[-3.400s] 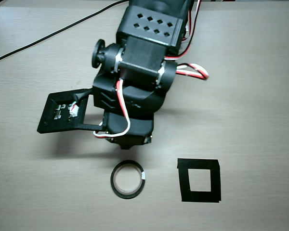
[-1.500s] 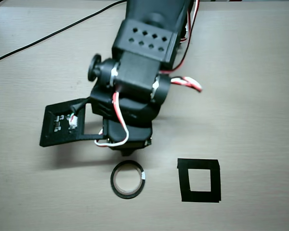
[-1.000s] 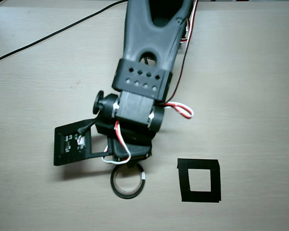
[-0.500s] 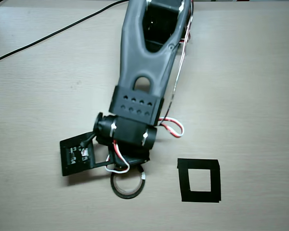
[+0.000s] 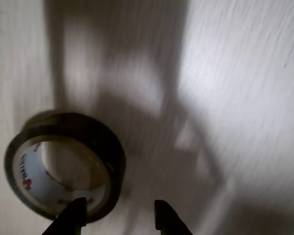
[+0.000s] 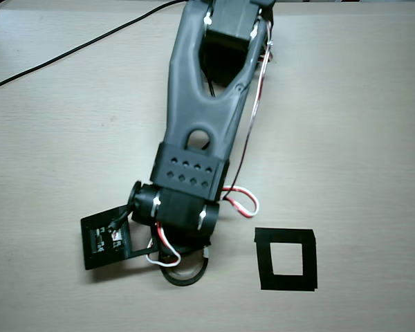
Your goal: Grasp a tape and put it in the target area.
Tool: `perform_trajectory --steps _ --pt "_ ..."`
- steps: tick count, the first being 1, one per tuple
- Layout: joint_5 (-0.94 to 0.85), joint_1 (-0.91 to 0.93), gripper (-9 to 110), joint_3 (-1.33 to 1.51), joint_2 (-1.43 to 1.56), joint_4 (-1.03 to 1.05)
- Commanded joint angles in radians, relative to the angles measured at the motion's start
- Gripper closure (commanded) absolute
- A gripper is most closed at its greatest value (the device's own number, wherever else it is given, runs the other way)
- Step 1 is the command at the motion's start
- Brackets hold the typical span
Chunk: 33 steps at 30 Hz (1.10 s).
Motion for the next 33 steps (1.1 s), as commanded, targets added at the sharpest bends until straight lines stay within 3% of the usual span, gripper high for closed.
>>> perform_trajectory --steps 1,10,18,26,33 --pt "0.0 -0.014 88 -0.037 -0.017 -0.021" --pt "-0.014 -0.017 101 -0.103 -0.118 -0.074" --pt "-0.037 -0.046 101 -0.14 -0.061 0.018" --pt "-0.038 -0.249 101 -0.137 0.184 0.135" --pt "0.0 -0.448 101 -0.189 0.179 0.176"
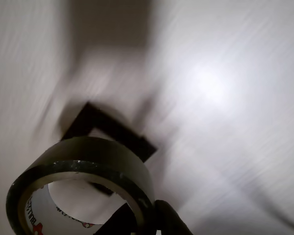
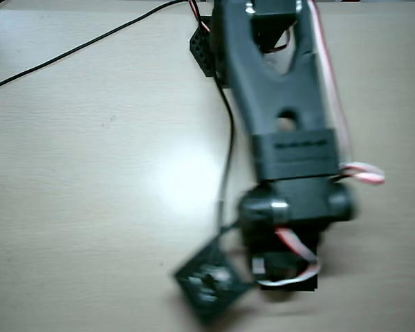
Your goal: Grasp a tape and put it in the target area.
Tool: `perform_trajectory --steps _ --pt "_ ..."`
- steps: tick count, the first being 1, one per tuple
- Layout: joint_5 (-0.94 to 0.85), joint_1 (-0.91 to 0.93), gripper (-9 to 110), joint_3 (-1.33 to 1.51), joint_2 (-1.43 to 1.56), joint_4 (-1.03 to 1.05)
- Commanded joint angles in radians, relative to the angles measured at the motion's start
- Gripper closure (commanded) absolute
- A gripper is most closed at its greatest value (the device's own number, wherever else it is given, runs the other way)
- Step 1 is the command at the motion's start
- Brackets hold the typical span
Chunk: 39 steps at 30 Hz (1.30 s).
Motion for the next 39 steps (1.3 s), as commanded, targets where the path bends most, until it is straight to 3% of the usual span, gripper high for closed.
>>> perform_trajectory --steps 1,14,39 --pt "0.023 -0.054 101 -0.058 0.014 0.005" --pt "0.109 -0.121 101 -0.199 -0.212 -0.009" --pt "0.167 -0.089 97 -0.253 -0.356 -0.025"
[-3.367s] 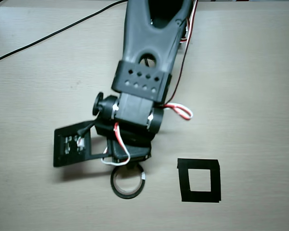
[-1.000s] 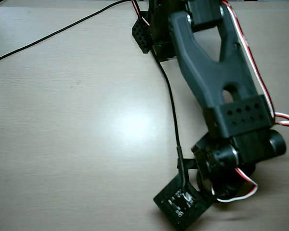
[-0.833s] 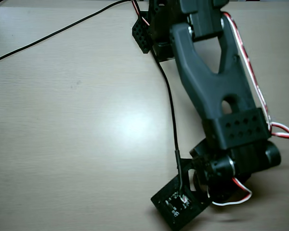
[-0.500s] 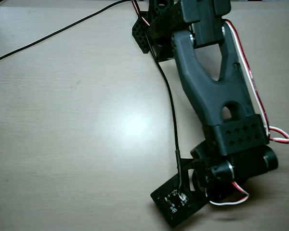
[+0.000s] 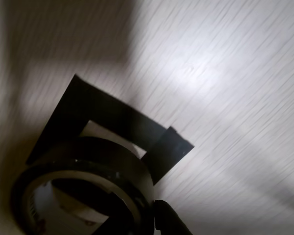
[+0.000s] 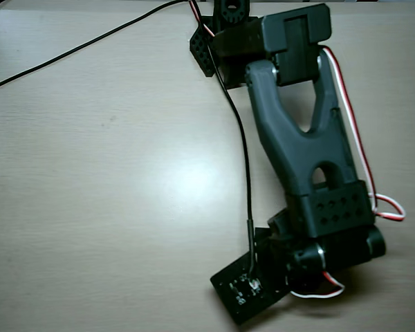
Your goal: Grasp a tape and put it in the target area.
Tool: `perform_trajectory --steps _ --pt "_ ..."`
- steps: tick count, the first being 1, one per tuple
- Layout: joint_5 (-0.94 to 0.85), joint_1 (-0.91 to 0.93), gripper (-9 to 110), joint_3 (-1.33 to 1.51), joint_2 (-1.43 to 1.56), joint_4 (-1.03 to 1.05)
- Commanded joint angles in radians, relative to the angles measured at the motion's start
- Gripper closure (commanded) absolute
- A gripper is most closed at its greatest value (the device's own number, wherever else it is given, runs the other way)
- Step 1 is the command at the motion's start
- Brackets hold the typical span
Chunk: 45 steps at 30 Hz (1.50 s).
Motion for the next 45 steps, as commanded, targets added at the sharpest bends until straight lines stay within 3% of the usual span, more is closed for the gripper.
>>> perform_trajectory --steps 1,17,27,45 --pt "0.0 0.006 97 -0.046 0.005 -0.005" --pt "-0.008 0.011 92 -0.078 0.018 0.041" --pt "0.029 0.112 89 -0.433 0.049 0.318" --pt "0.005 0.439 89 -0.072 0.469 0.212"
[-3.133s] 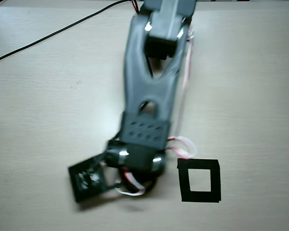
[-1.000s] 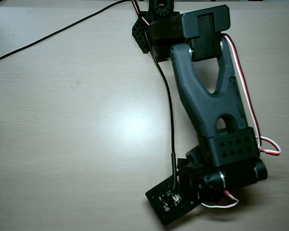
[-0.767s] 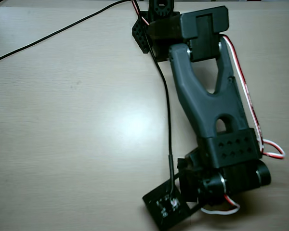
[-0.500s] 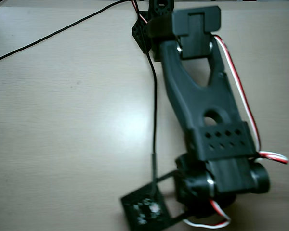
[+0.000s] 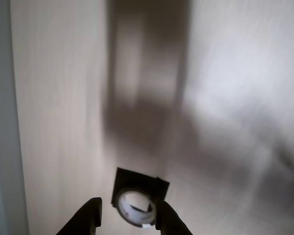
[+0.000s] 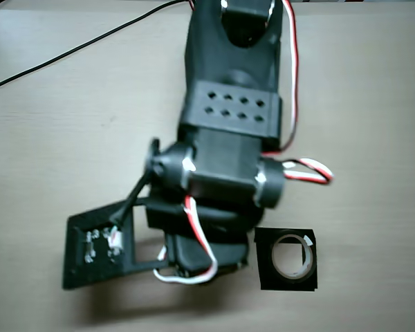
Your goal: Grasp a tape and put it in the target area.
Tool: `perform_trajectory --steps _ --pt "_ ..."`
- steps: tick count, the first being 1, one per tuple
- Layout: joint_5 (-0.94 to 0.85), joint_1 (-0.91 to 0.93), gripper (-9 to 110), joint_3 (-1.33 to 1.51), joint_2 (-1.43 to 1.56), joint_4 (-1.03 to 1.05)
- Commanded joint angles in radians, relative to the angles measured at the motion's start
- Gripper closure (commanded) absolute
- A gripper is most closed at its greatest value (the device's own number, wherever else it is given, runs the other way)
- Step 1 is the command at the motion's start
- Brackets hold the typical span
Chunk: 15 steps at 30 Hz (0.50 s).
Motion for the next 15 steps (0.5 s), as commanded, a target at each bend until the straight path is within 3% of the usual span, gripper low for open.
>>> perform_trajectory --steps 1,15 --pt "-0.026 0.023 89 0.074 0.095 -0.044" --pt "-0.069 0.095 89 0.38 0.258 -0.21"
